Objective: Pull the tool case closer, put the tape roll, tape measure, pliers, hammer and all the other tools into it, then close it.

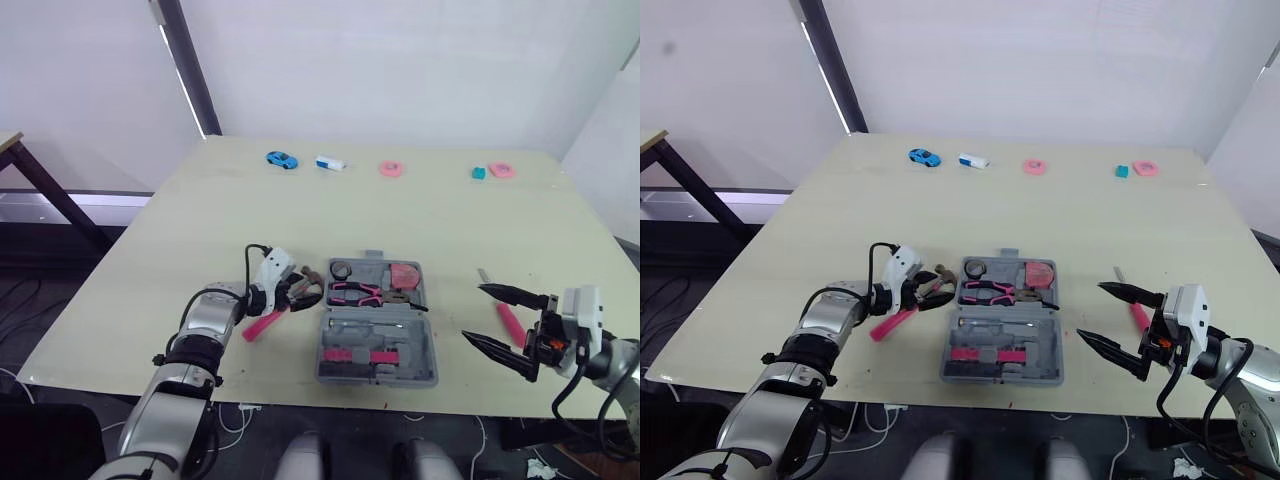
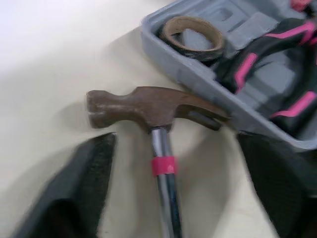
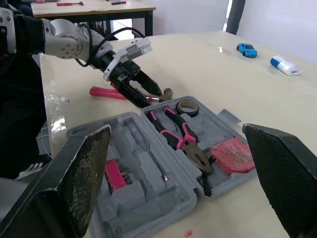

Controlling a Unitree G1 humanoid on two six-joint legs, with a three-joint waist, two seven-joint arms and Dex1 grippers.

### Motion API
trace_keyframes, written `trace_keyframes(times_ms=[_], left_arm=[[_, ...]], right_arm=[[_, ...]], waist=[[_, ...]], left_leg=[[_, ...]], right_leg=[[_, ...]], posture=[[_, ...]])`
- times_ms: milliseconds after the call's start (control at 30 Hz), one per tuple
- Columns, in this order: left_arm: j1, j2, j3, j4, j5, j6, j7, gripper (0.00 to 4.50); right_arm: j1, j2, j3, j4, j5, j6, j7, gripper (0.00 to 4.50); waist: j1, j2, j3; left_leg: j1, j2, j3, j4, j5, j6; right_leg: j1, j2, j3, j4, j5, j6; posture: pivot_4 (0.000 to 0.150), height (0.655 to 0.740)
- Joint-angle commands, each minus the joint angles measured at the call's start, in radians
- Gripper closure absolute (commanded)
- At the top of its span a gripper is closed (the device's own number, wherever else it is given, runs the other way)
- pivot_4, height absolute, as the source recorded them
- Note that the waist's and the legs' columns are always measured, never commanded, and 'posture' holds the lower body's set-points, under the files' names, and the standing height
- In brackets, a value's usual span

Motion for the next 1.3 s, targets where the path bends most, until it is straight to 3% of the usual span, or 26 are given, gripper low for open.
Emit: trace_keyframes(times_ms=[33, 167, 233, 267, 533, 767, 1000, 1300], left_arm=[[0.023, -0.006, -0.019, 0.001, 0.02, 0.013, 0.001, 2.02], [0.024, -0.012, -0.016, 0.0, 0.025, 0.012, 0.021, 3.73], [0.018, -0.017, -0.014, 0.007, 0.028, 0.006, 0.033, 4.39], [0.015, -0.019, -0.013, 0.012, 0.029, 0.004, 0.037, 4.49], [0.028, -0.017, 0.011, 0.013, 0.028, -0.054, 0.05, 4.49], [0.098, 0.033, 0.076, -0.143, -0.039, -0.022, 0.001, 4.49], [0.203, 0.158, 0.141, -0.37, -0.132, 0.018, -0.101, 4.49], [0.243, 0.331, 0.122, -0.593, -0.203, 0.158, -0.266, 4.49]], right_arm=[[-0.006, 0.003, -0.011, -0.012, 0.004, -0.014, -0.003, 0.0], [-0.004, 0.009, -0.008, -0.012, 0.0, -0.017, -0.005, 0.0], [-0.003, 0.012, -0.009, -0.013, 0.0, -0.018, -0.006, 0.0], [-0.003, 0.013, -0.009, -0.012, 0.0, -0.018, -0.006, 0.0], [-0.004, 0.022, -0.006, -0.013, -0.004, -0.018, -0.007, 0.0], [-0.012, 0.031, 0.002, -0.016, -0.006, -0.018, -0.009, 0.0], [-0.029, 0.035, 0.02, -0.006, 0.005, -0.032, 0.034, 0.0], [-0.069, -0.002, 0.052, 0.001, 0.035, -0.015, 0.141, 0.0]], waist=[[-0.003, 0.0, 0.0], [-0.005, 0.0, 0.0], [-0.005, 0.0, 0.0], [-0.005, 0.0, 0.0], [-0.005, 0.0, 0.0], [-0.015, 0.0, 0.0], [-0.02, -0.002, 0.001], [-0.007, -0.002, 0.002]], left_leg=[[0.0, 0.0, 0.0, 0.0, 0.0, 0.0], [-0.001, 0.0, 0.0, 0.0, 0.0, 0.0], [-0.001, 0.0, 0.0, -0.001, 0.0, 0.0], [-0.001, 0.0, 0.0, -0.001, 0.0, 0.0], [0.0, 0.0, 0.0, 0.0, 0.0, 0.0], [0.0, 0.0, 0.0, -0.001, 0.0, 0.0], [-0.001, 0.001, 0.0, -0.002, 0.0, 0.0], [-0.002, 0.001, 0.001, -0.002, 0.0, 0.0]], right_leg=[[0.0, 0.0, 0.0, 0.0, 0.0, 0.0], [0.0, 0.0, 0.0, -0.001, 0.001, -0.002], [0.0, 0.0, 0.0, -0.002, 0.001, -0.002], [0.0, 0.0, 0.0, -0.001, 0.001, -0.002], [0.0, 0.0, 0.0, 0.0, 0.0, 0.0], [-0.001, 0.0, 0.0, 0.0, 0.001, -0.002], [-0.002, 0.0, 0.0, 0.0, 0.001, -0.002], [-0.002, 0.0, 0.0, -0.002, 0.001, -0.003]], posture=[[0.15, 0.7395], [0.15, 0.7395], [0.15, 0.7395], [0.15, 0.7395], [0.15, 0.7395], [0.15, 0.7395], [0.15, 0.7395], [0.15, 0.7395]])
